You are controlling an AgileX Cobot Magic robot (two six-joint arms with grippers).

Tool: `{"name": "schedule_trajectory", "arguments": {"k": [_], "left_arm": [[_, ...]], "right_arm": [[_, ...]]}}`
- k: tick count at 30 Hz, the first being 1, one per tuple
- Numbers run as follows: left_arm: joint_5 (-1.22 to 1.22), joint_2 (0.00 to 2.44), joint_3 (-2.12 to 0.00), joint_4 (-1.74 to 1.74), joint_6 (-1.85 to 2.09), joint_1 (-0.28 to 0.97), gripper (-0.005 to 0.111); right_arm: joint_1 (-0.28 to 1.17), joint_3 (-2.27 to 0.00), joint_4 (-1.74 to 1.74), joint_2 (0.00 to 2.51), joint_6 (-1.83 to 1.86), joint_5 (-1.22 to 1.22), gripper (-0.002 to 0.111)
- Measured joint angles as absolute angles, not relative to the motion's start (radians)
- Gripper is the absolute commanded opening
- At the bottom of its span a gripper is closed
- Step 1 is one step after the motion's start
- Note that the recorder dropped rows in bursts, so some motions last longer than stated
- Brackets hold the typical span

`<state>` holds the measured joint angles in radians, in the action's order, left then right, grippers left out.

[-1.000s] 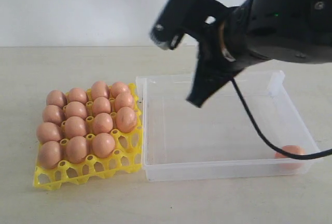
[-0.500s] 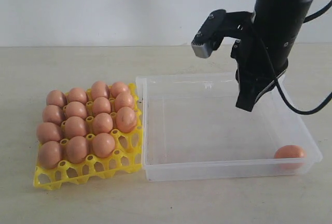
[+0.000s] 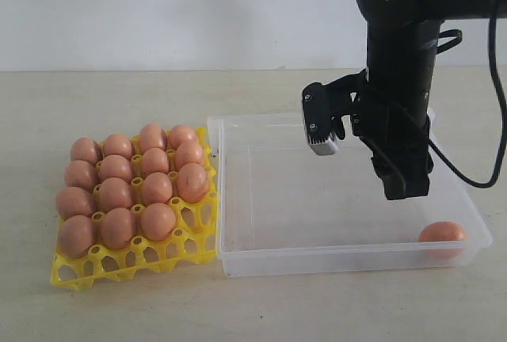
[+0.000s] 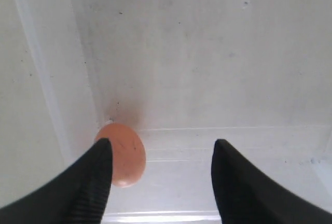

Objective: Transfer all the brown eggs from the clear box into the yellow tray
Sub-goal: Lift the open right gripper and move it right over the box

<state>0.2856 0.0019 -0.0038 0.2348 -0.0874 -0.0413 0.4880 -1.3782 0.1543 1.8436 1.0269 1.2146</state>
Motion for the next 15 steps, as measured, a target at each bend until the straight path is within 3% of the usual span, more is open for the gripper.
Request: {"name": "schedule_trajectory", "arguments": {"k": [15], "left_arm": [[0.286,0.002,-0.004,0.235,-0.087,-0.041,0.022]], "right_arm": [[0.351,-1.379,0.126,1.912,1.011,1.215,0.055]]}}
